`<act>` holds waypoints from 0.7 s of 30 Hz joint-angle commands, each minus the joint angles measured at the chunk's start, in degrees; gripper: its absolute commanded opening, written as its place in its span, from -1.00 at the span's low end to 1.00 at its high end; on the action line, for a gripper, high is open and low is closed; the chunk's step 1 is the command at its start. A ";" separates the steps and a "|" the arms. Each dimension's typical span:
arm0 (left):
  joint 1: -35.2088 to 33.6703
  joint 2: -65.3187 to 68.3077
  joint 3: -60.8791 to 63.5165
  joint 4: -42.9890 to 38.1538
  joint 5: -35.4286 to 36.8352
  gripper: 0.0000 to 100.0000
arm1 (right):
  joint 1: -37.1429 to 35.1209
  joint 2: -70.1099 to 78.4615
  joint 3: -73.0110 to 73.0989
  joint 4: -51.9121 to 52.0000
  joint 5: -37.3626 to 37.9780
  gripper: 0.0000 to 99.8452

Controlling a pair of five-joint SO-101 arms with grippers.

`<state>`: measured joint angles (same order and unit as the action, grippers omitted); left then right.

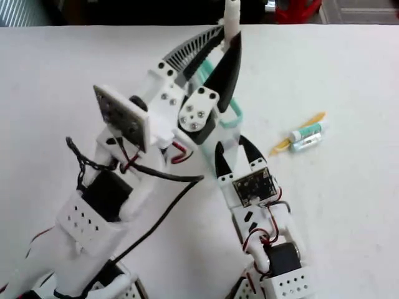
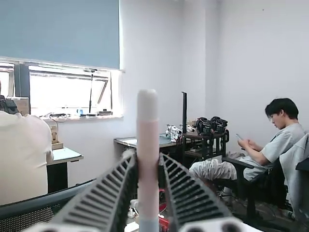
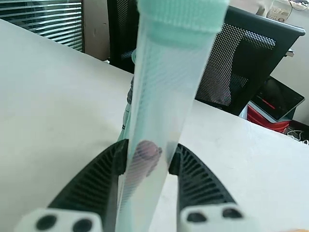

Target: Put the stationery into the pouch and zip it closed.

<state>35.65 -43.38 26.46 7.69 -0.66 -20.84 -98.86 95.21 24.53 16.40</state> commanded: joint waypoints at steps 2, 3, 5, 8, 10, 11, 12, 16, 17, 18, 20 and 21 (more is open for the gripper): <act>-0.48 -1.80 0.26 0.18 -0.26 -0.95 | 0.13 0.75 0.70 -0.31 0.53 -0.96; -0.48 -1.01 0.26 0.18 -0.26 -0.95 | 0.13 0.75 0.70 -0.31 0.53 -0.96; -0.48 0.84 -0.18 -0.18 -0.26 -0.95 | 0.13 0.75 0.70 -0.31 0.53 -0.96; -0.57 2.77 -0.79 -0.09 -0.44 -0.95 | 0.22 0.75 0.70 -0.31 0.53 -0.96; -2.24 3.56 -1.76 0.26 -0.26 -0.95 | 0.22 0.75 0.62 -0.31 0.53 -0.96; -3.21 3.56 -2.11 0.26 -0.26 -0.95 | 0.22 0.75 0.62 -0.31 0.53 -0.96; -4.00 3.47 -2.20 0.26 -0.18 -0.95 | 0.22 0.75 0.62 -0.31 0.53 -0.96; -4.97 3.91 -2.37 2.64 0.70 -0.95 | 0.22 0.75 0.62 -0.31 0.53 -0.96; -4.88 4.00 -2.20 3.34 1.76 -0.95 | 0.22 0.75 0.62 -0.31 0.53 -0.96; -4.79 4.00 -2.02 3.60 2.73 -0.95 | 0.22 0.75 0.62 -0.31 0.53 -0.96; -4.88 4.00 -2.29 3.69 3.87 -0.95 | 0.22 0.75 0.62 -0.31 0.53 -0.96; -5.05 4.00 -2.29 3.52 4.13 -0.95 | 0.22 0.75 0.62 -0.31 0.53 -0.96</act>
<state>31.52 -39.43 26.81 11.12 1.27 -20.84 -98.86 95.21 24.53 16.40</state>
